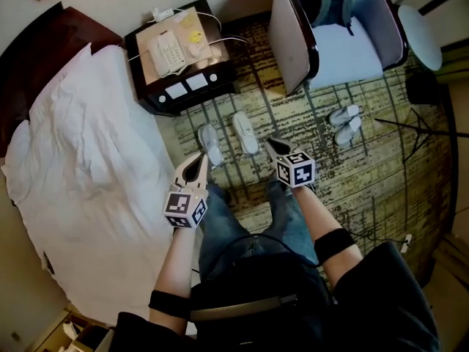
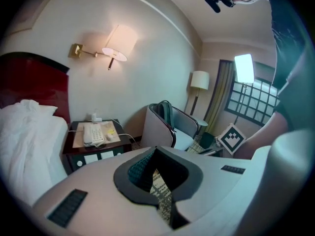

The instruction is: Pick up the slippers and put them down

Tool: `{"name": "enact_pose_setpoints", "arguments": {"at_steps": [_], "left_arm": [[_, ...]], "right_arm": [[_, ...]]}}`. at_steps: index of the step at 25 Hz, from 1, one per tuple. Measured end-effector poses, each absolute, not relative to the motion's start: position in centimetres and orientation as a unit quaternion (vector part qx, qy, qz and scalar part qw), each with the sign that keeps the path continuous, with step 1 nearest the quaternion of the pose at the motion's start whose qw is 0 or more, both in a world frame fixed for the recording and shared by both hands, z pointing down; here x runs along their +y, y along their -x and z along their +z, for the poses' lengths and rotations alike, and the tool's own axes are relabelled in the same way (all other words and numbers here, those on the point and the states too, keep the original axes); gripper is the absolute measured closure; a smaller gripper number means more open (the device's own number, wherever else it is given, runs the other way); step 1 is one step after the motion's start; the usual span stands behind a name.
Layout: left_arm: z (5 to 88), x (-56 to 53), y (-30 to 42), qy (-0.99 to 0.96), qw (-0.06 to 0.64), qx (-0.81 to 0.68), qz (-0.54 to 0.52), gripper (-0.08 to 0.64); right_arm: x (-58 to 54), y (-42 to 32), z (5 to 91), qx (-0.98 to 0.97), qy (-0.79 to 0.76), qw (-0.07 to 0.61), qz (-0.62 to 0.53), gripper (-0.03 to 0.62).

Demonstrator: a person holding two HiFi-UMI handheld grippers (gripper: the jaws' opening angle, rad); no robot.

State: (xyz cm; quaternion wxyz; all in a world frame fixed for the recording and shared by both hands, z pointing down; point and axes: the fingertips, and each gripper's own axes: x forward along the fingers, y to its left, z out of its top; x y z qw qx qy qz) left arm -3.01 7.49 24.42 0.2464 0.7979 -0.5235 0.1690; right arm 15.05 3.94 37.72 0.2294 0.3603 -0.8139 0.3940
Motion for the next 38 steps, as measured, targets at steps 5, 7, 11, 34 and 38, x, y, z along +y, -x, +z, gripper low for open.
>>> {"name": "enact_pose_setpoints", "arguments": {"at_steps": [5,7,11,34,38], "left_arm": [[29.8,6.2,1.6,-0.821,0.260,-0.466,0.203,0.559],[32.6,5.8,0.7,-0.829,0.267,-0.442,0.216,0.559],[38.6,5.3,-1.1,-0.845,0.266,-0.392,0.246,0.559],[81.0,0.5,-5.4,-0.856,0.276,-0.324,0.294,0.559],[86.0,1.5,-6.0,-0.856,0.283,-0.315,0.297,0.559]], "right_arm": [[6.0,-14.9,45.3,-0.759,-0.396,0.221,0.466,0.483],[6.8,-14.6,48.8,-0.741,-0.402,0.218,0.492,0.415],[8.5,-13.7,56.1,-0.707,-0.407,0.207,0.540,0.287],[8.4,-14.3,98.5,-0.694,-0.362,0.226,0.580,0.193],[8.8,-13.5,102.2,-0.708,-0.345,0.215,0.577,0.193]]}}
